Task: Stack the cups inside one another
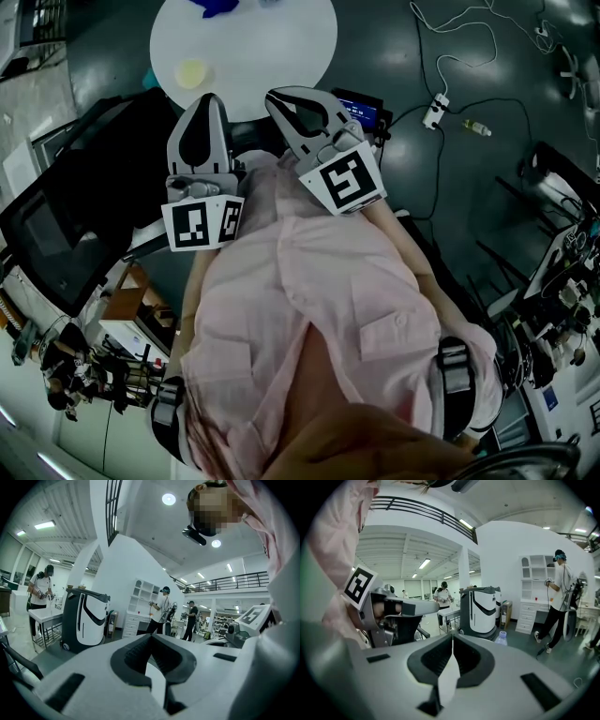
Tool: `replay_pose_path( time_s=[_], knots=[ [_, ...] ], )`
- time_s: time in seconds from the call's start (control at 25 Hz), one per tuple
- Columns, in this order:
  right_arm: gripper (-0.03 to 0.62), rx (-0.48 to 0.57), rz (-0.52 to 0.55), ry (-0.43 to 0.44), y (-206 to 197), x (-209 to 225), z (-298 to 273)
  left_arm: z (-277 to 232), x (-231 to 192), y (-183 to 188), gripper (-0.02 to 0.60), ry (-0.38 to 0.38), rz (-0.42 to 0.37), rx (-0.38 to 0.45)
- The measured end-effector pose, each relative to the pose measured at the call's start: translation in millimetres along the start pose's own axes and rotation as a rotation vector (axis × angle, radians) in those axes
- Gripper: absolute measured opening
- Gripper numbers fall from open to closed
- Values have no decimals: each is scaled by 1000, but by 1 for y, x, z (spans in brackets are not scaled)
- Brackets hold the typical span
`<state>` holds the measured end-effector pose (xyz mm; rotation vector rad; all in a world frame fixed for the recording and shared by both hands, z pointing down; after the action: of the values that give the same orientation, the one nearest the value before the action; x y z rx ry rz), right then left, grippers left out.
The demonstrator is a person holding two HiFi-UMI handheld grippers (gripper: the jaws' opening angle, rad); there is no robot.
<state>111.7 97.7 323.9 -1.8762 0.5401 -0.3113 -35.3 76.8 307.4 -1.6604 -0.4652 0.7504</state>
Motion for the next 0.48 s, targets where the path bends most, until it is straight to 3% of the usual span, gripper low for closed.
replay_pose_path(
  time_s=[0.48],
  knots=[
    [31, -2, 0, 8, -3, 0, 4, 3, 7, -1, 15, 9, -3, 0]
  ],
)
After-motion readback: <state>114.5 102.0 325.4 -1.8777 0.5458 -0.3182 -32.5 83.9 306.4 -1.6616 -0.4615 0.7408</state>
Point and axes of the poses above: the fingertips, and each gripper's own axes: z backward along the fingers, x to its right, y out of its top, the point moved 7 cm from there along z, backward along the fingers, and after that the axes turned 11 degrees about -y, right-handed, at the moved point
